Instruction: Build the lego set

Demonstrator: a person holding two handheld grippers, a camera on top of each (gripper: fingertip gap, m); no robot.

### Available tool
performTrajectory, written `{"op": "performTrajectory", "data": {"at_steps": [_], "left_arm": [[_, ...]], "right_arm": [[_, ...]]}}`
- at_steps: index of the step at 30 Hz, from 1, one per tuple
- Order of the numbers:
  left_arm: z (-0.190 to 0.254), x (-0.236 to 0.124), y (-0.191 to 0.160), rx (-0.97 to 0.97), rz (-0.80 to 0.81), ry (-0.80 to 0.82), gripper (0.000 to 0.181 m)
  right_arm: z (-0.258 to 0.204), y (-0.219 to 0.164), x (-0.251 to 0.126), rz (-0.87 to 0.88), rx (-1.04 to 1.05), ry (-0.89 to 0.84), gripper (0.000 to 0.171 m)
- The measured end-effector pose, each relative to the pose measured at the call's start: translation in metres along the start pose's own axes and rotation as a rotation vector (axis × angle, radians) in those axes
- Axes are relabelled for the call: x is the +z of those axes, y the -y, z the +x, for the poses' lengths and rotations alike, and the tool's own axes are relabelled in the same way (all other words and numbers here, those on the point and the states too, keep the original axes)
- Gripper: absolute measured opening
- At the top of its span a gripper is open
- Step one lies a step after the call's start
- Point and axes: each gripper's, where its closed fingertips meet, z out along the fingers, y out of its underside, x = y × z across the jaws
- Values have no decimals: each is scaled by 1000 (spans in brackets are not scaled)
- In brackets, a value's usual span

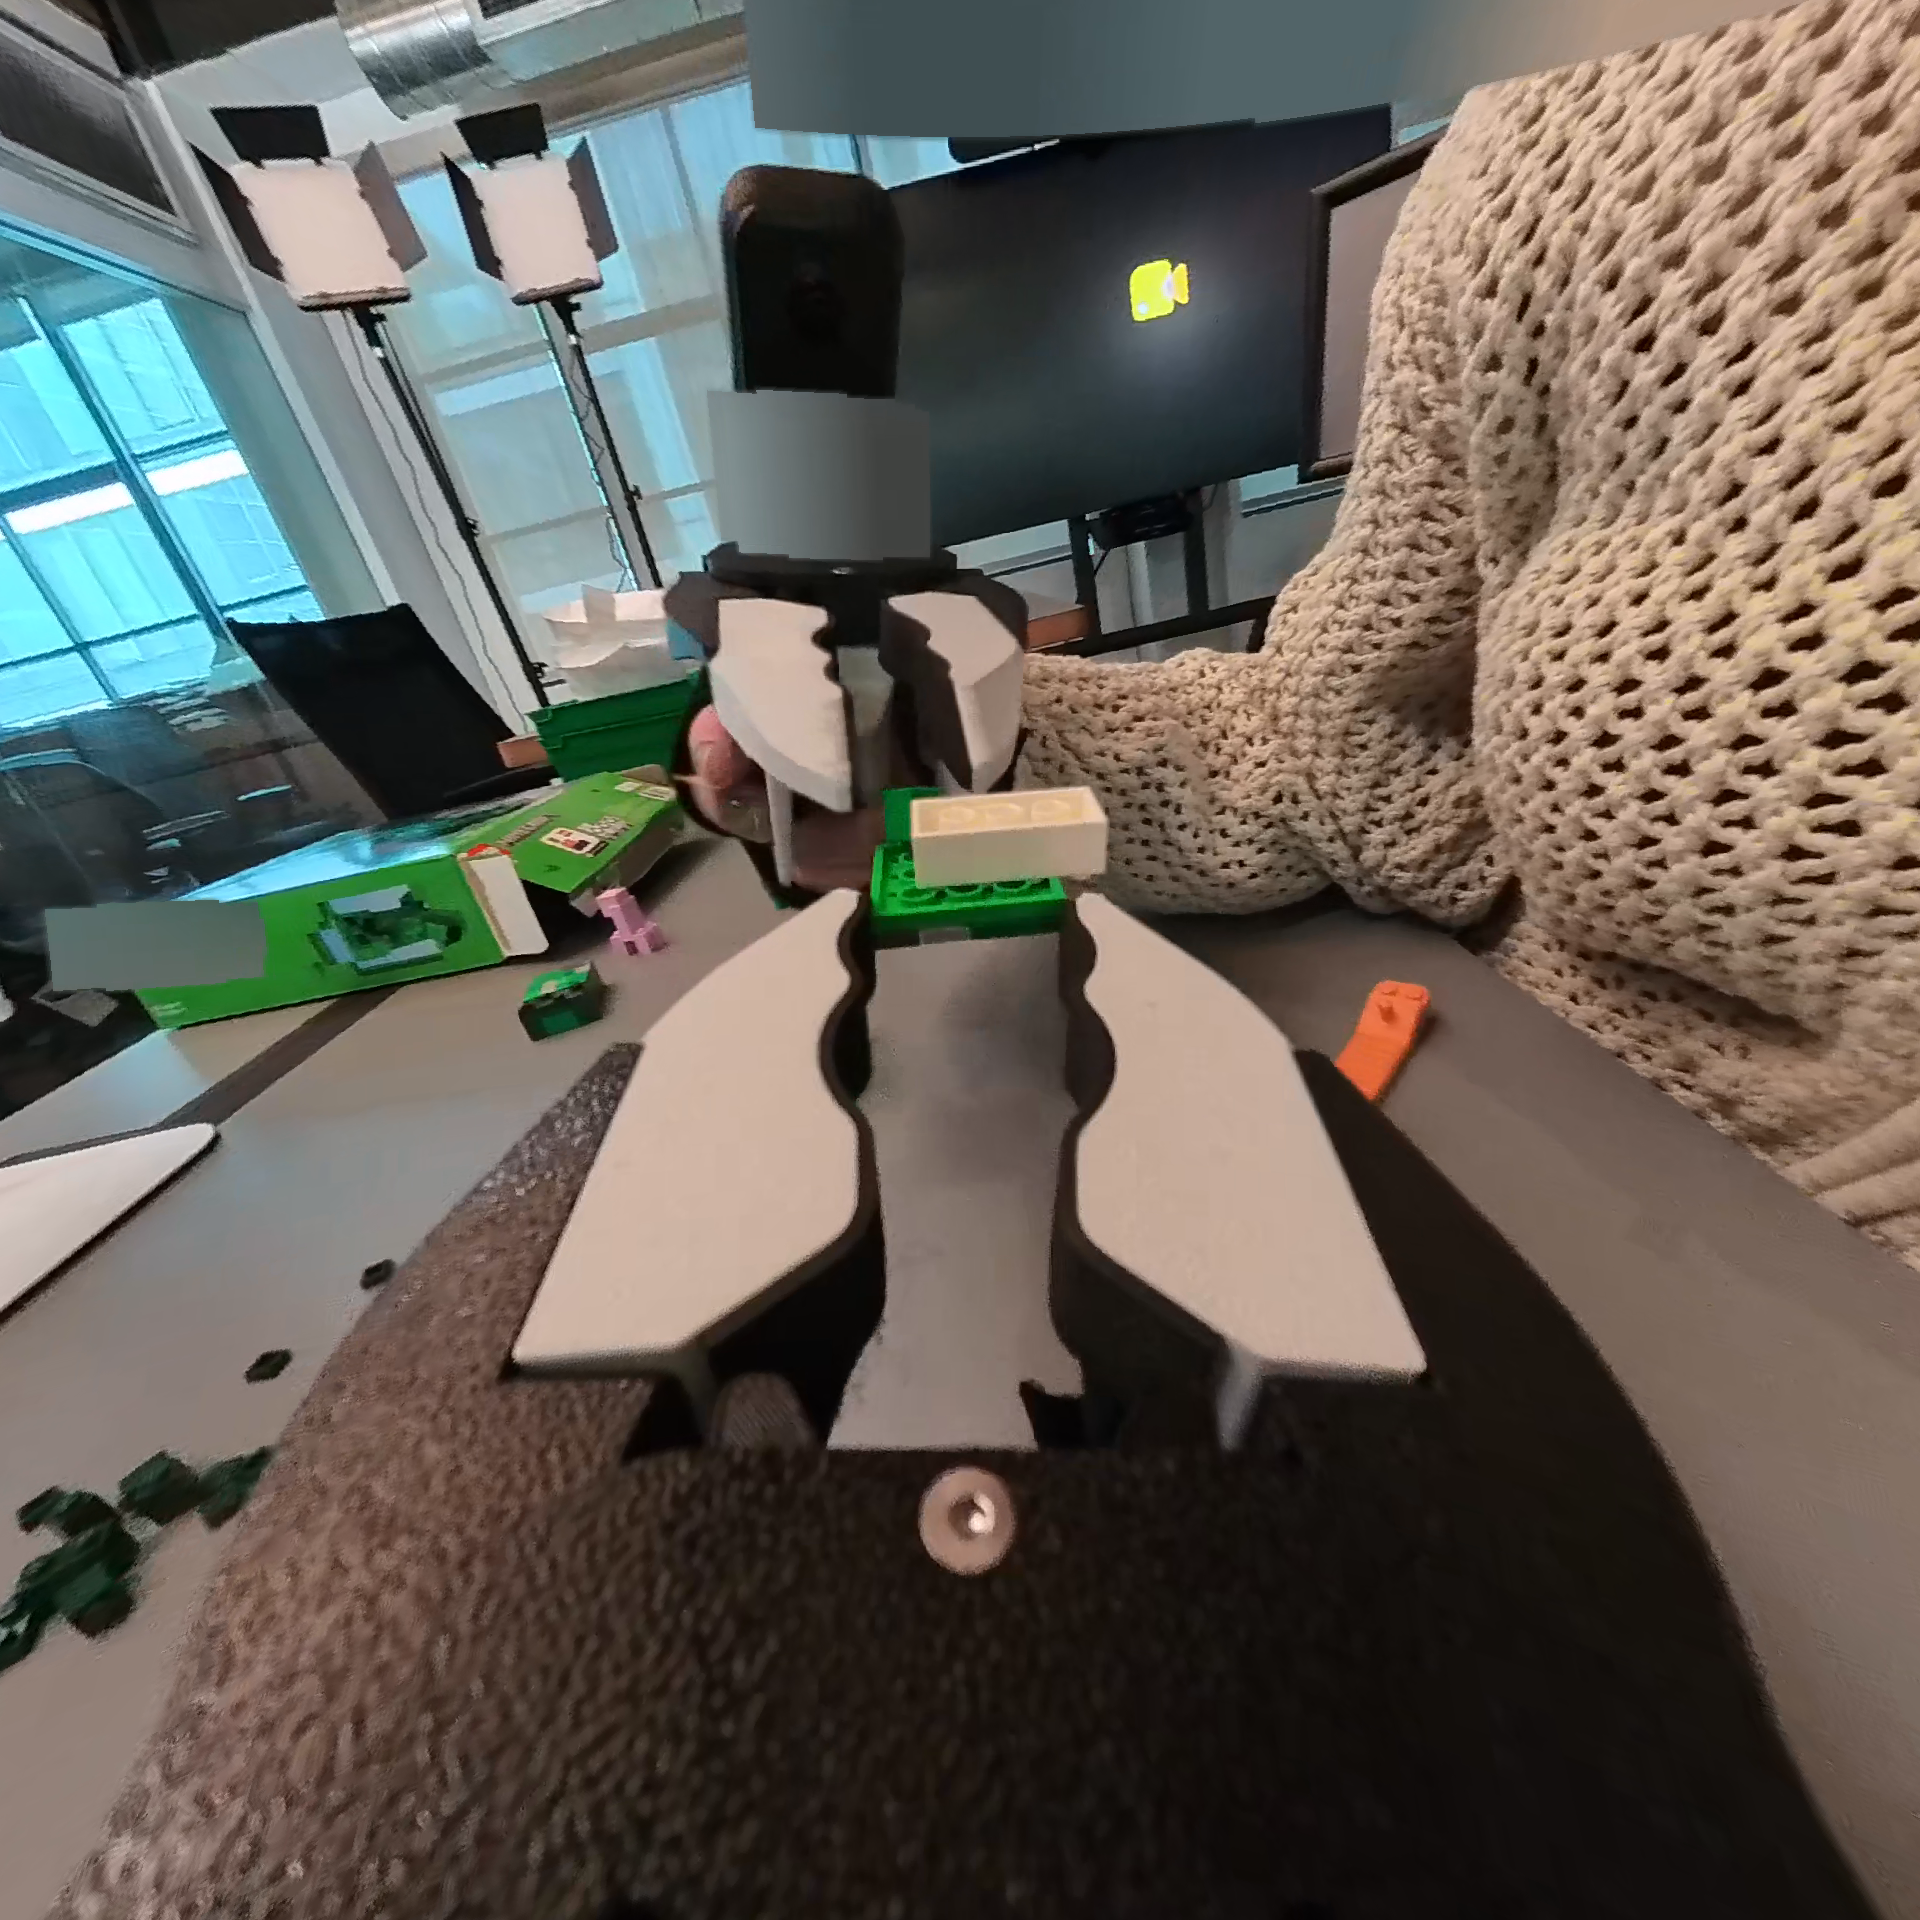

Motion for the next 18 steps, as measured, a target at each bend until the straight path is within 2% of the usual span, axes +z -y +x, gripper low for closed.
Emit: {"op": "performTrajectory", "data": {"at_steps": [6, 9, 18], "left_arm": [[9, 2, -1, -21, -11, -64, 34], [8, 1, -1, -27, -7, -65, 34], [-1, 1, -1, 0, -2, 20, 34]], "right_arm": [[-12, -2, 3, -15, 8, 75, 16], [-12, -4, 4, -18, 11, 81, 8], [5, -4, 3, -47, 5, -35, 8]]}}
